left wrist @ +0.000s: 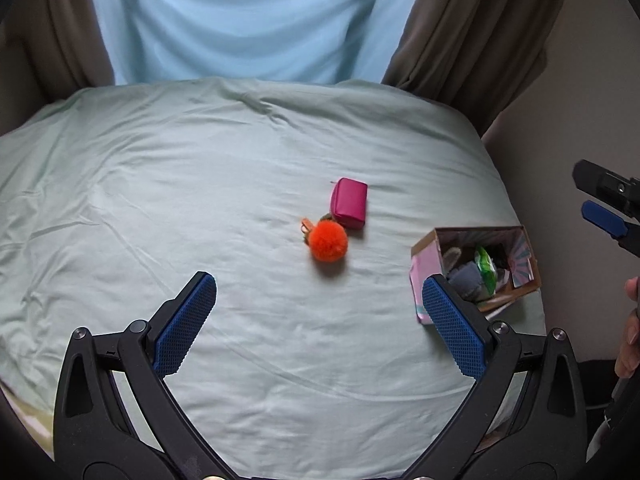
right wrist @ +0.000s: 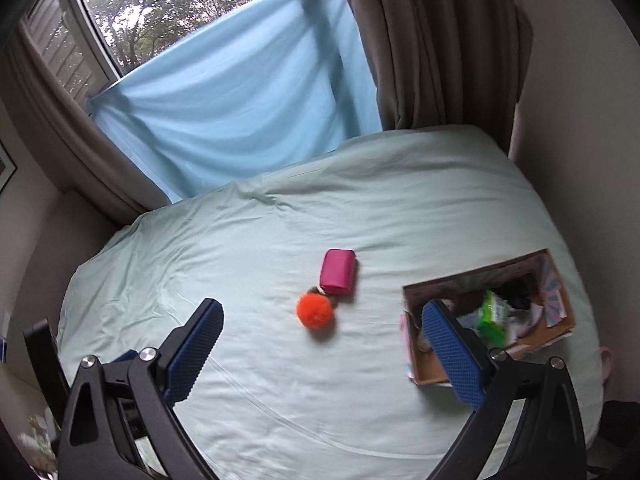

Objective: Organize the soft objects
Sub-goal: 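Grasp the orange pompom with the left tool while the right tool grasps the pink pouch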

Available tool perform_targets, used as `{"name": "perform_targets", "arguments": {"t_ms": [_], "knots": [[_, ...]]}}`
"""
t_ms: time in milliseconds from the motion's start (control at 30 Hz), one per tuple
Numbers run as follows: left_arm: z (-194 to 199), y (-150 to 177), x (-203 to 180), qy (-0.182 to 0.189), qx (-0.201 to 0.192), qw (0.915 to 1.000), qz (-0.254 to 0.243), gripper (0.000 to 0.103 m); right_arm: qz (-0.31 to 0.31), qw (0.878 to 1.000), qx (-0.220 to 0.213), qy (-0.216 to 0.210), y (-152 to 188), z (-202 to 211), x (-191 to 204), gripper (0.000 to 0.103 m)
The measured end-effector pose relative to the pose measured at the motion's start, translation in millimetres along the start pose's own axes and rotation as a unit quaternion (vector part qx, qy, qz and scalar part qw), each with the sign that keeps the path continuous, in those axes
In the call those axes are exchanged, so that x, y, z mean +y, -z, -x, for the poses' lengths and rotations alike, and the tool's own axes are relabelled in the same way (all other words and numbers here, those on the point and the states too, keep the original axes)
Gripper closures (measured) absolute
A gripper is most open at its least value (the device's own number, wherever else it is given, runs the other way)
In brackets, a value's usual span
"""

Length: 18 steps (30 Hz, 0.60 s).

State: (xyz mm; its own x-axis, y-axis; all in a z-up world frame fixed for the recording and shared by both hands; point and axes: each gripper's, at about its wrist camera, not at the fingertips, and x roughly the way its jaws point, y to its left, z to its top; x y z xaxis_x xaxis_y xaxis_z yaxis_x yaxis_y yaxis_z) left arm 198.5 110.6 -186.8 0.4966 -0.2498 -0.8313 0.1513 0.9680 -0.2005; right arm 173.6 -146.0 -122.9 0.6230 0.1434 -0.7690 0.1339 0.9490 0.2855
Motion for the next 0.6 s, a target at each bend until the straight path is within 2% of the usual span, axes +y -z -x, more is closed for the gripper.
{"name": "perform_targets", "arguments": {"t_ms": [233, 367, 600], "knots": [[-81, -29, 19, 0.015, 0.043, 0.9986, 0.028, 0.000, -0.010, 0.999, 0.047, -0.002, -36, -85, 8, 0.004], [-131, -38, 21, 0.019, 0.066, 0.9967, 0.044, 0.000, -0.010, 0.996, 0.087, -0.007, -57, -150, 6, 0.004], [-233, -26, 14, 0.024, 0.101, 0.9916, 0.077, 0.001, -0.003, 0.986, 0.166, 0.008, -67, -266, -10, 0.004]]}}
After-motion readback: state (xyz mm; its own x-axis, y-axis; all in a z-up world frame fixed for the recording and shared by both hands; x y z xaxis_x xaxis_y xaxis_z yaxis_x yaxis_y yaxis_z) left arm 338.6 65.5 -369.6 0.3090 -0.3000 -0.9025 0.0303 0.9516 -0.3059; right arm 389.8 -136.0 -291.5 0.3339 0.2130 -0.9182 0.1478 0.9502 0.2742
